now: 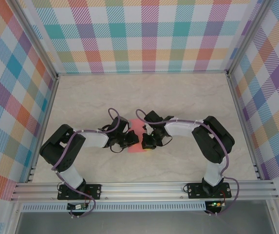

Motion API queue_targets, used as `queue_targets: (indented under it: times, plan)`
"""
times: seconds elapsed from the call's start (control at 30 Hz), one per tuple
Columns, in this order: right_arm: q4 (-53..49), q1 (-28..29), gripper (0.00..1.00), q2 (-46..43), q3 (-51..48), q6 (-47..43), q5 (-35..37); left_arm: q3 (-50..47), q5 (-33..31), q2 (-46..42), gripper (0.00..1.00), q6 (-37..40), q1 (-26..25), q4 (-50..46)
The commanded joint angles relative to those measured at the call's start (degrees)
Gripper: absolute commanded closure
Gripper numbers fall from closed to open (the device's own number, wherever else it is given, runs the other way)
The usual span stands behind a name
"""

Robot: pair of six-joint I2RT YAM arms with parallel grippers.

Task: Fold a paper plane with a square sheet of paper (pick it up from the middle)
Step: Fold the triangle a second time at the center of the table.

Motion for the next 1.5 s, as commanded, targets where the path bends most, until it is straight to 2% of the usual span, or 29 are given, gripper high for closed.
queue_targets:
  times: [0.0, 1.13, 1.47]
  plan:
    - [-0.08, 0.33, 0.95, -2.36, 2.25, 0.11, -1.32, -1.4, -3.87, -0.13, 0.91, 0.39, -0.18, -5.32]
    - [-2.83, 0.06, 0.95, 1.8, 1.01, -1.72, 2.91, -1.65, -5.4, -0.17, 0.92, -0.03, -0.18, -5.8]
    - [-1.4, 0.09, 0.95, 1.73, 1.1, -1.35, -0.97, -1.77, -5.22, -0.29, 0.92, -0.04, -0.13, -5.75]
